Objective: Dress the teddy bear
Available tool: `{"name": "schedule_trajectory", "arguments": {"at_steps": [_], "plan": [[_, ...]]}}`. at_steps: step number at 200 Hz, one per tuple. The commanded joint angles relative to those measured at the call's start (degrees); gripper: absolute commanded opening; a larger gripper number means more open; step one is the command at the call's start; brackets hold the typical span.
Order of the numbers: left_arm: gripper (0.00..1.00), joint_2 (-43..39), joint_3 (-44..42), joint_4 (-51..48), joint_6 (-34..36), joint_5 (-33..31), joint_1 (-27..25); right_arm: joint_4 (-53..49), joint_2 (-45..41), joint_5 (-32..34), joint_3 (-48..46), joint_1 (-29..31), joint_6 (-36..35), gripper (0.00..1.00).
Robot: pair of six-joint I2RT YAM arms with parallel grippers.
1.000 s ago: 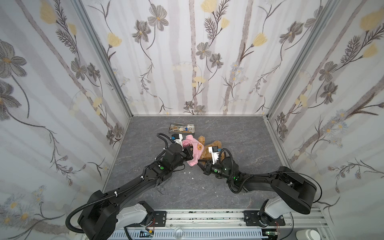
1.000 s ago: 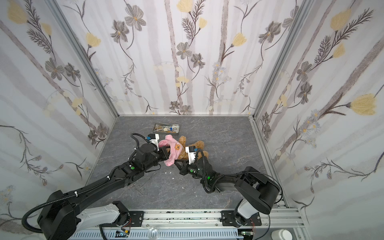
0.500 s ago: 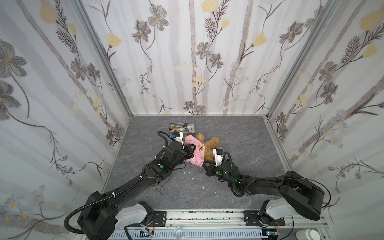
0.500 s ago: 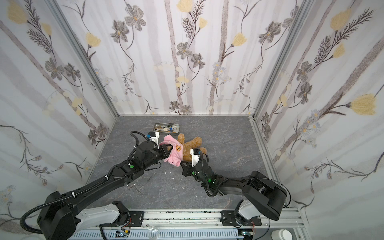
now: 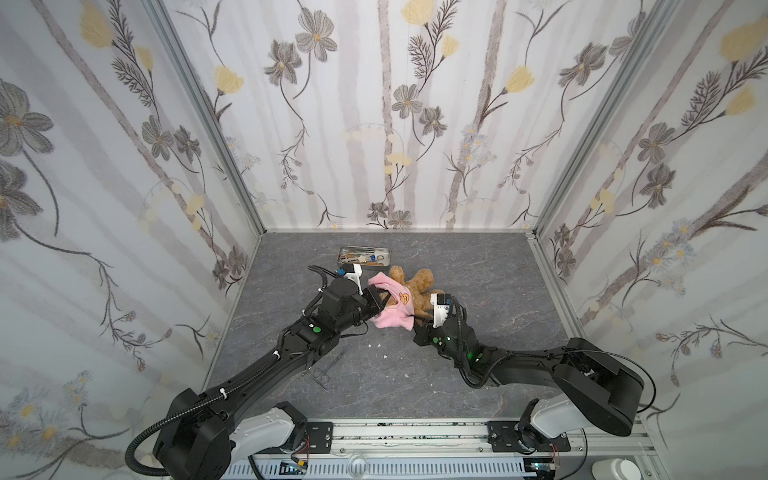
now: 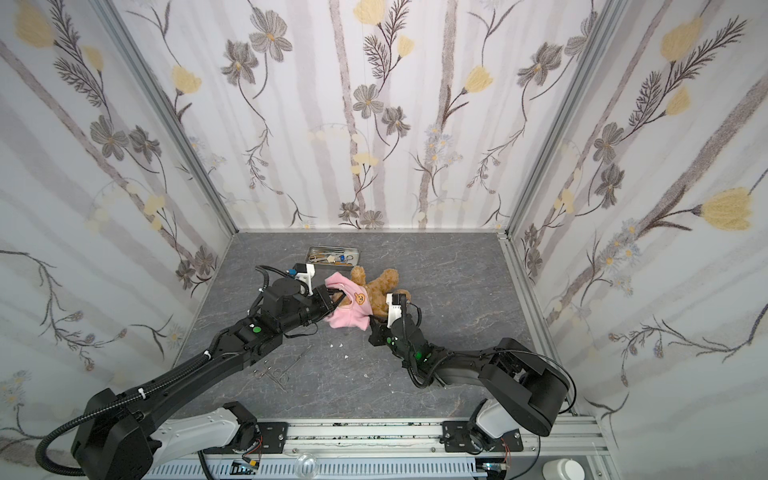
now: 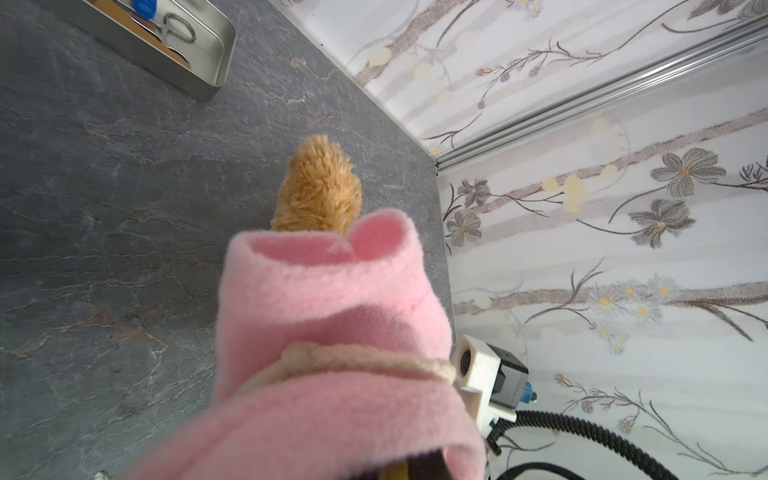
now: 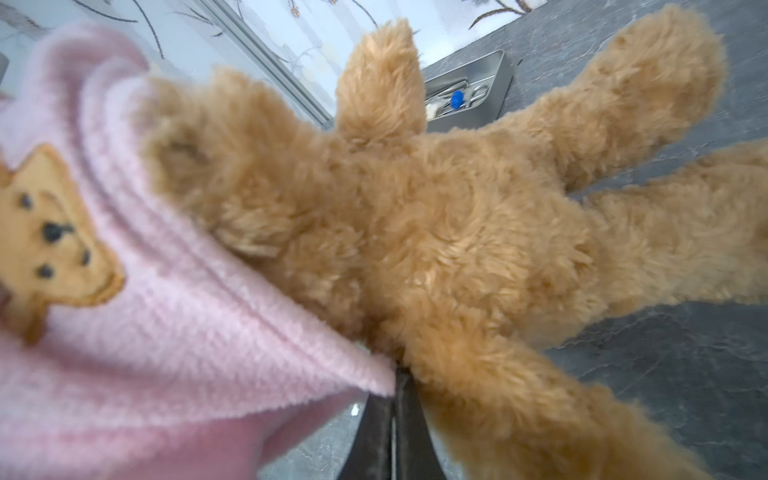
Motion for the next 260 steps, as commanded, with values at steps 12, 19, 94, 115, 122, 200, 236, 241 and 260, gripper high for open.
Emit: {"name": "schedule_trajectory", "arguments": {"at_steps": [12,19,94,115,122,200,236,241,260], "plan": [[0.00,0.5,-0.5,7.7,9.3,4.9,0.4,-4.1,-0.6,-5.0,-1.1,-4.5,-5.7,0.00],[0.00,0.7,-0.7,7.8,12.3,4.6,0.4,-2.6,-1.3,-7.9,-1.4,-4.9,-7.4,0.00],[0.00,0.1,-7.2,17.3,42.5,9.0,2.4,-19.9,-16.4,-37.3,0.3,-13.8,-24.3,0.34],[0.00,-0.8,-8.6,18.1,50.1,14.1,2.5,-20.7,-18.4,-43.9,2.8,-16.5,-21.8,0.40],[0.00,-1.1,-9.1,18.3,52.0,15.5,2.5,-19.4,-18.2,-45.2,3.4,-17.0,-19.7,0.41],[0.00,-2.7,-11.4,19.0,59.7,20.2,2.1,-3.6,-10.6,-51.5,6.0,-18.6,0.4,0.43],[0.00,-2.8,-11.6,19.0,60.7,20.4,1.9,-2.3,-7.8,-51.4,7.3,-17.3,2.0,0.38],[0.00,-2.8,-11.6,19.0,60.8,20.4,1.8,-2.1,-7.5,-51.4,7.4,-17.2,2.0,0.37],[0.00,-2.8,-11.6,19.0,61.1,20.4,1.8,-1.0,-6.0,-51.0,7.8,-16.6,3.0,0.30]]}}
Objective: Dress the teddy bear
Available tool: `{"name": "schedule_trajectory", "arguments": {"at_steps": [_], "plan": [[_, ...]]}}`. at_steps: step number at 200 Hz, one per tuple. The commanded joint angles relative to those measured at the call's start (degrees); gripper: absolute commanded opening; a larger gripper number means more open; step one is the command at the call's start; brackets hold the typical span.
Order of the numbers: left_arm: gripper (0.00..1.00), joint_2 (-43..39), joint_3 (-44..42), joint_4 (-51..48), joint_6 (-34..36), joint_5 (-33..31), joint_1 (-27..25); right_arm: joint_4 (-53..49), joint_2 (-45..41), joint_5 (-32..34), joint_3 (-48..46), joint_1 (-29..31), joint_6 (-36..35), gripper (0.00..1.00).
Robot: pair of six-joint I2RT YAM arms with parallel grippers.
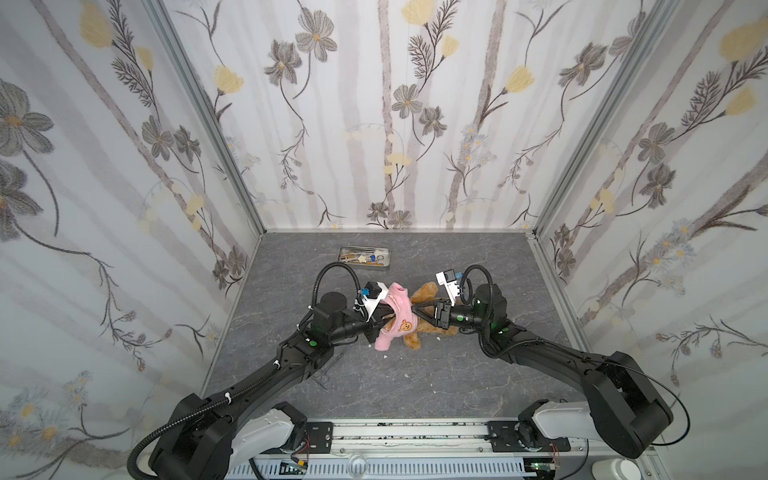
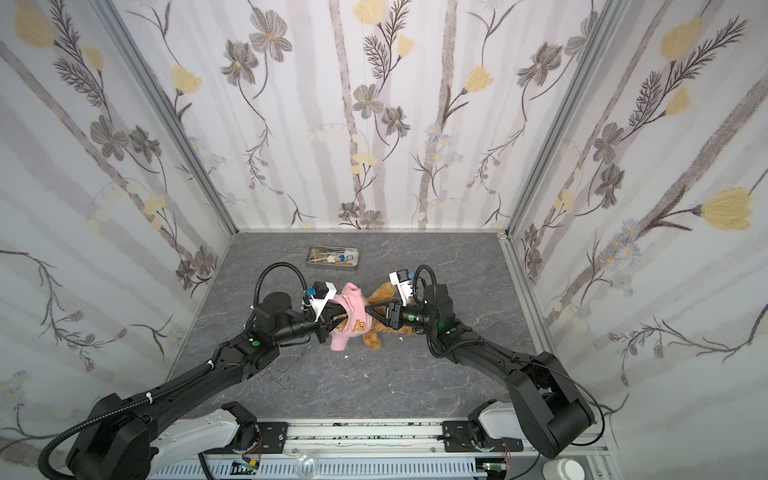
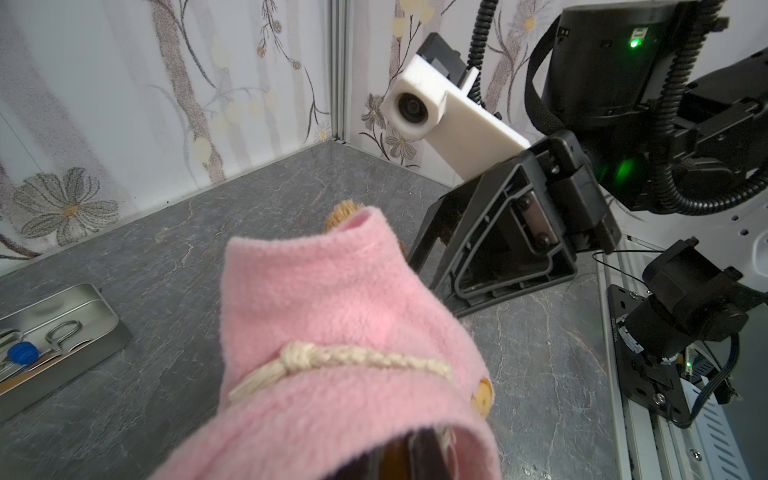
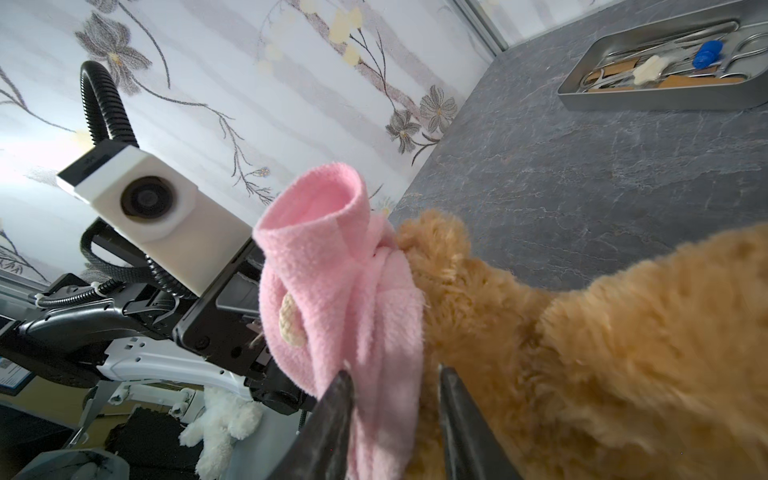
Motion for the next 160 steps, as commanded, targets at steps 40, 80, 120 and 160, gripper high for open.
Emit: {"name": "schedule_trajectory", "arguments": {"at_steps": [40,80,120,160], "plan": [[0.00,0.0,0.0,3.6,2.1,0.8,-0.1,8.1,3.5,-0.6,1.2,1.2,5.7,0.10],[0.00,-1.5,-1.2,3.5,9.3,3.4,-1.2,5.4,1.0,9.2,-3.3,-1.8,9.8,0.00],[0.00,-2.9,-1.2,3.7,14.6,7.0,-2.8,3.2,-1.7,21.6,-9.2,-2.5,15.6,0.00],[0.00,-6.0,-2.8,7.8,14.5,3.1,-2.8,4.3,0.7,22.8,-11.9,-3.2,13.4,0.00]]}}
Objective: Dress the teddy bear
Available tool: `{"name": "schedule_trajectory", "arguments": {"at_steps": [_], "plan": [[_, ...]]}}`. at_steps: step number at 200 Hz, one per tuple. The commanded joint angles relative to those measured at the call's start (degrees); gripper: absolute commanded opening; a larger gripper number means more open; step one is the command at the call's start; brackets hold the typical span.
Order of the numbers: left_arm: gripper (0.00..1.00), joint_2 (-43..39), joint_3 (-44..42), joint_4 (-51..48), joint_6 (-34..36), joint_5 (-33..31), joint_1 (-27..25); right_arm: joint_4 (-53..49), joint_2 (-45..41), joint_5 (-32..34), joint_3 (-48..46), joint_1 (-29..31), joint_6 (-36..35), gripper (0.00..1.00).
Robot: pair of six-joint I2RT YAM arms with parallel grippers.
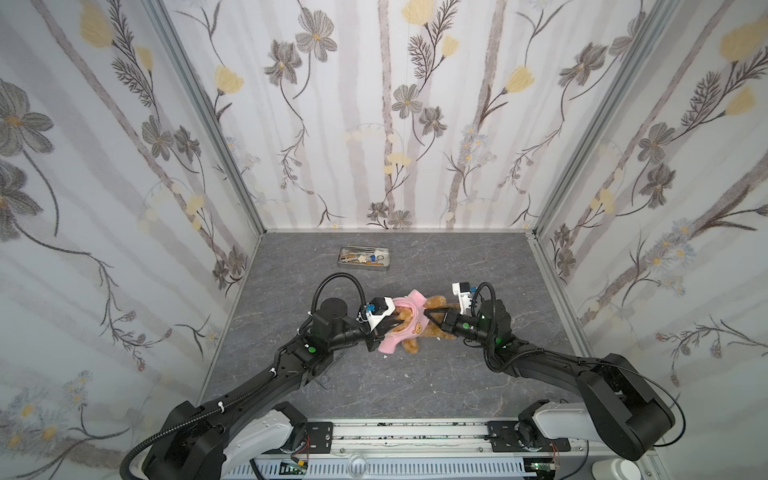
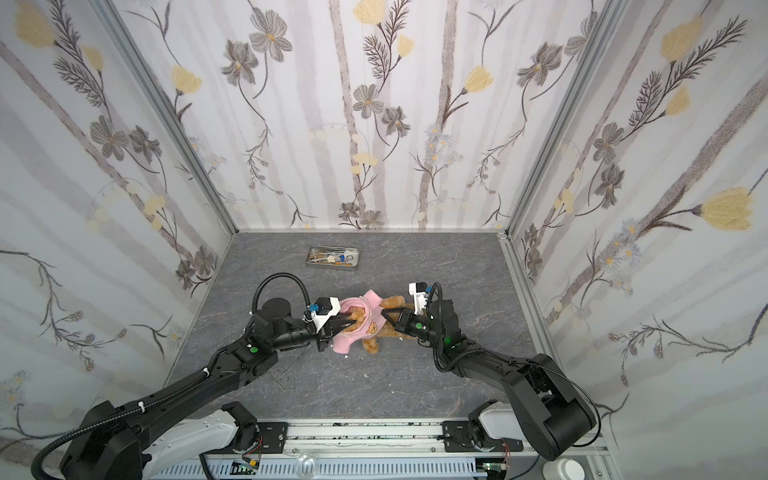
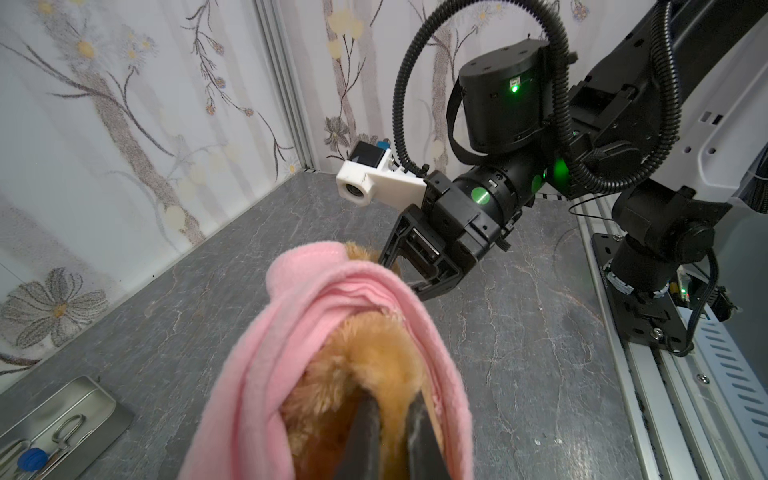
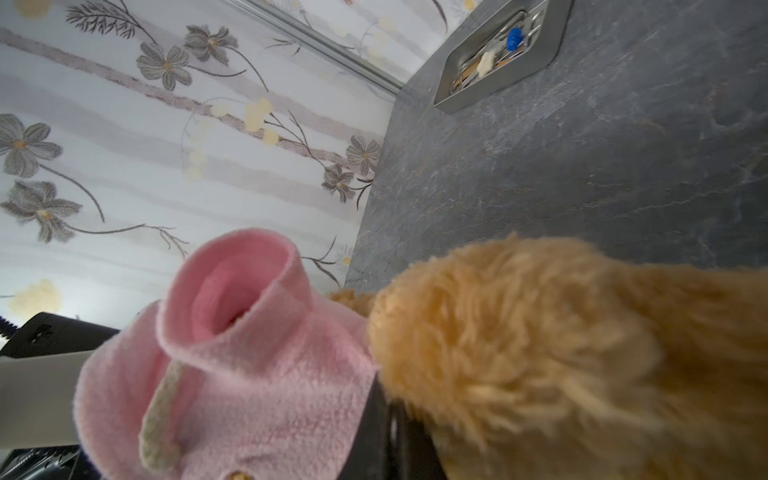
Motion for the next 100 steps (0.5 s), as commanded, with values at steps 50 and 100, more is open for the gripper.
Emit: {"name": "schedule_trajectory", "arguments": {"at_steps": [50,100], "plan": [[0.00,-1.8,0.4,7.4,8.2,-8.0,0.0,-9.9,-7.0,1.9,5.6,-1.5,-18.4,0.28],[0.00,1.5,8.0,7.0,-3.5,-27.5,-0.1,-26.6,-16.9,5.9,11.5,-3.2,-32.1,0.41]]}}
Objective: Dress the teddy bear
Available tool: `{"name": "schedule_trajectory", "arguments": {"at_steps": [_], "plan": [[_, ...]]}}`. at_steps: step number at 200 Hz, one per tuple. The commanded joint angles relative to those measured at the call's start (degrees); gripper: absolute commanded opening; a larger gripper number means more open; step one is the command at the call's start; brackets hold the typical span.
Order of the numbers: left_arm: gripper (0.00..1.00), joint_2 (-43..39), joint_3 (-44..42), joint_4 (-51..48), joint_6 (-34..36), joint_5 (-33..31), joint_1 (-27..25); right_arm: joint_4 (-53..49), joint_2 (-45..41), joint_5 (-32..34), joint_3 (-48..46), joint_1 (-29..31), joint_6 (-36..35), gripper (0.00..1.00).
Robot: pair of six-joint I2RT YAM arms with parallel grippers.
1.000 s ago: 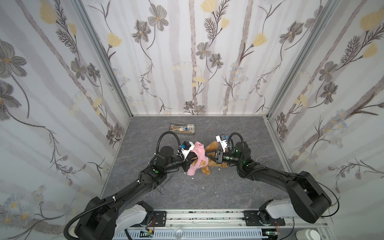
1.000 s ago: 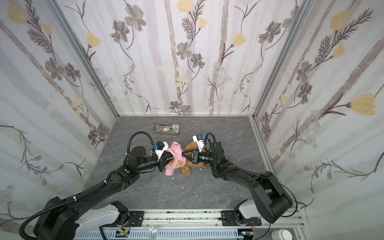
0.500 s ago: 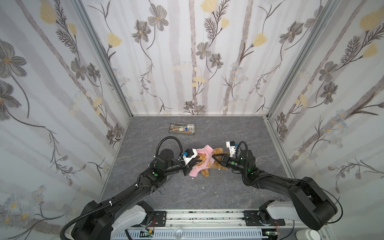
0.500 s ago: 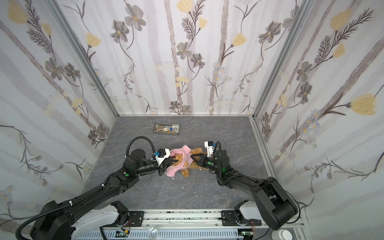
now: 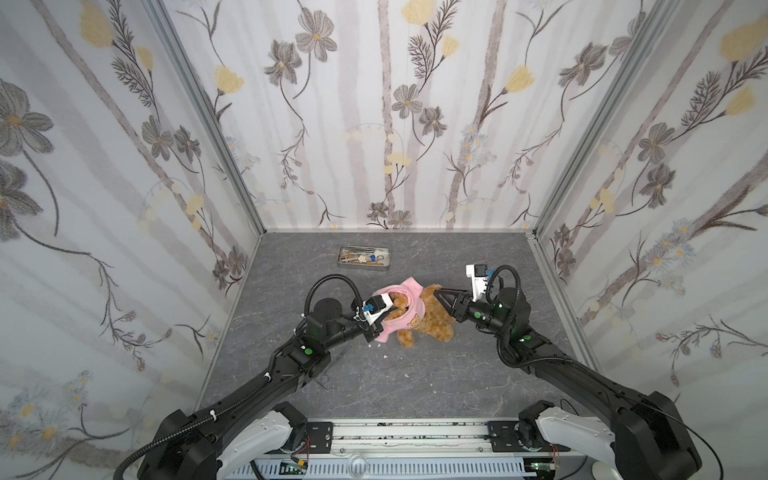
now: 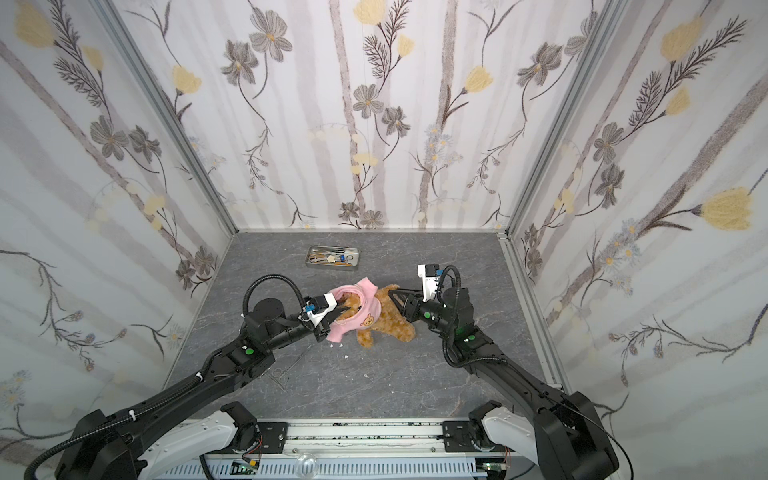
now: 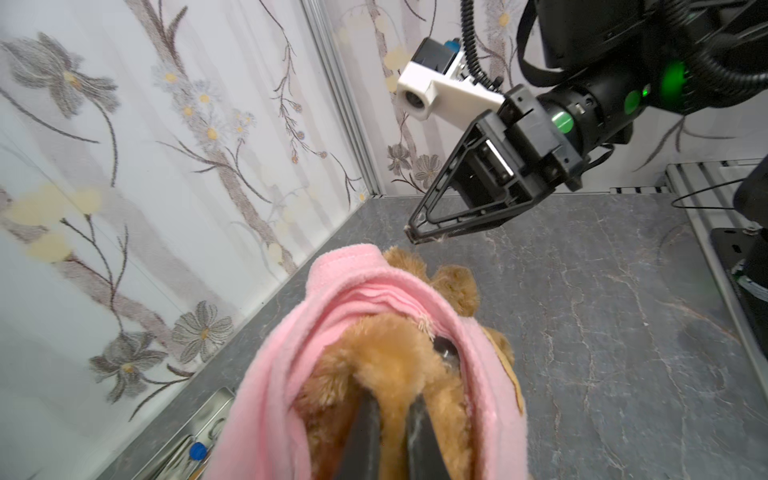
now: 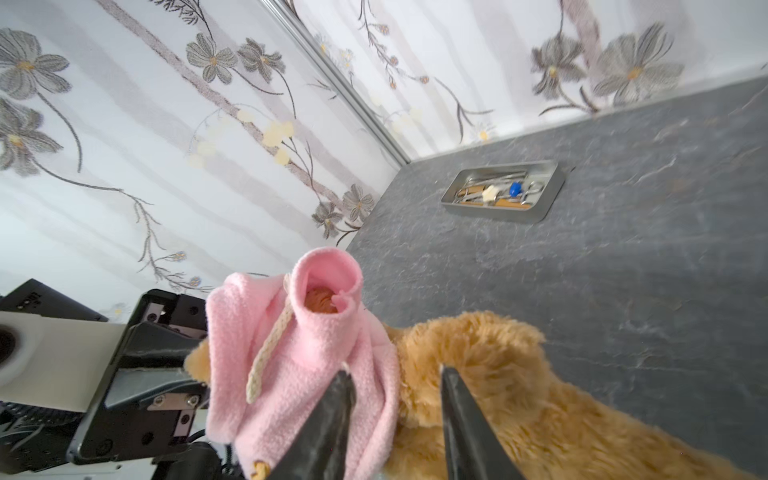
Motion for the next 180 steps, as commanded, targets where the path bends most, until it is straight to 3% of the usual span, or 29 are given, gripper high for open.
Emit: {"name": "schedule_trajectory", "arguments": {"at_steps": [1,21,40,56,114,141,180], "plan": [[0.00,2.4,5.3,4.5,-12.0,-15.8,0.0,-9.1,-1.9,1.8,2.0,0.1,-9.0,0.42],[0.00,4.1,10.1,0.4,-35.8,-27.5,0.0,-5.0,-2.1,0.6,0.9,1.8,-8.3,0.43],[0.00,4.5,14.0,-6.2,-55.4,-29.7,0.1,-2.1,-1.5,4.1,0.3,6.4,-9.8,0.45],[0.00,5.6,17.6,-12.1,-66.4,-29.1,0.0,-0.7,-0.8,9.3,0.5,11.7,-13.0,0.45],[0.00,8.1,17.9,-13.3,-92.6,-16.6,3.9,17.5,6.2,15.6,-6.1,19.0,-14.3,0.46],[0.00,9.4,15.6,-10.4,-100.6,-13.1,4.1,21.8,10.2,19.6,-6.3,22.5,-12.3,0.47],[0.00,11.7,12.9,-5.5,-107.3,-8.5,4.0,26.6,16.2,23.8,-5.5,23.0,-7.9,0.47]]}}
